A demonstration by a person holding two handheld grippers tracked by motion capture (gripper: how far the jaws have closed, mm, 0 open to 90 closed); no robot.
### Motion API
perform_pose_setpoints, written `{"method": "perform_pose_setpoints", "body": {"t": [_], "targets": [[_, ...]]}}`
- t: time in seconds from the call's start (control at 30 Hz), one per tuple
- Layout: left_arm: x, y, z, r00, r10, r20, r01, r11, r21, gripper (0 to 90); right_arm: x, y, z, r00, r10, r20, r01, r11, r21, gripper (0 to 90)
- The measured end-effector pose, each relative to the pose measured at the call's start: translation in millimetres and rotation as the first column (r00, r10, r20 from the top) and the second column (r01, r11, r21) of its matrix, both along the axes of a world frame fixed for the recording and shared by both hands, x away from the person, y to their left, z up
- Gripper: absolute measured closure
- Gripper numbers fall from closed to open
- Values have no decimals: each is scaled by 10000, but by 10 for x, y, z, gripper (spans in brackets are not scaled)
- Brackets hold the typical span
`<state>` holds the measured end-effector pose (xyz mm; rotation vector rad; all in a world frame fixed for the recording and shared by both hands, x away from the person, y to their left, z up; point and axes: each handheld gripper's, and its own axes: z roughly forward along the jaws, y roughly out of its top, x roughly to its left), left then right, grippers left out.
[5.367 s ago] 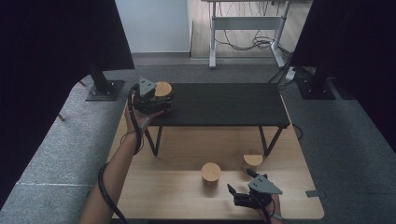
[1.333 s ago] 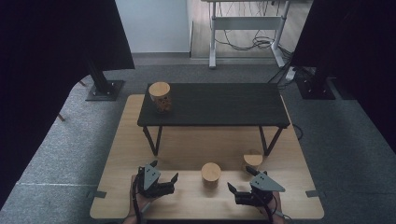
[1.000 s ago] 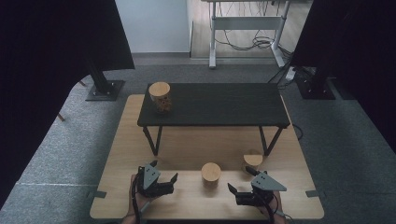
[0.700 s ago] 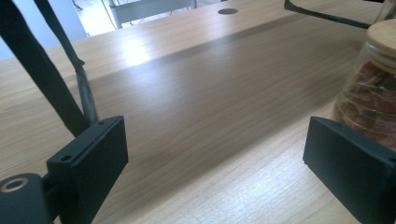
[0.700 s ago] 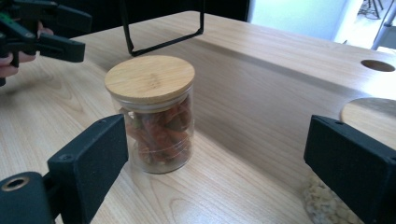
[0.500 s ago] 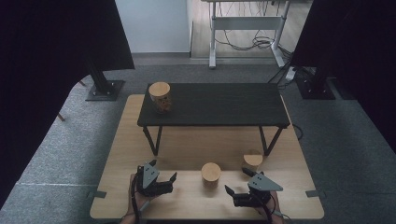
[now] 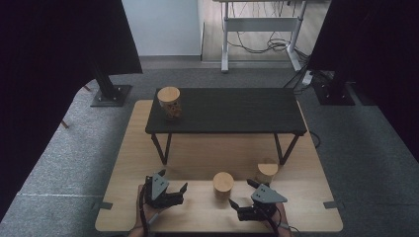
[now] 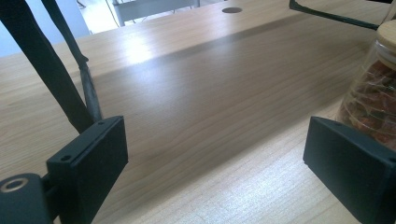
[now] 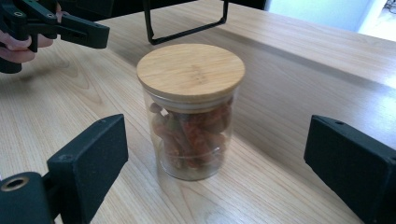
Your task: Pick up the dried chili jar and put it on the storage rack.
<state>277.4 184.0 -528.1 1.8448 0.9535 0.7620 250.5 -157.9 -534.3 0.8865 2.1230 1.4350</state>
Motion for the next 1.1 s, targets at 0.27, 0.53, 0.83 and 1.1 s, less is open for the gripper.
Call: {"method": "perform_pose_setpoints", "body": {"t": [0.27,0.53,0.83,1.1], "targets": [[-9,-23,-11,10000,-61,-15,61,9999,84,60,39,145,-30,10000,46,-66,-48,9998,-214,57],[-13,-44,-24,9999,-128,-49,128,9998,134,60,94,250,-85,9998,-12,-182,3,9990,-457,59],[-14,-44,-27,9999,-144,-80,144,9998,96,60,189,363,-115,9989,69,-459,-92,9987,-495,67],[-16,-52,-32,9998,-186,-85,187,9998,121,60,305,458,-158,9977,42,-669,-82,9982,-599,77]]}}
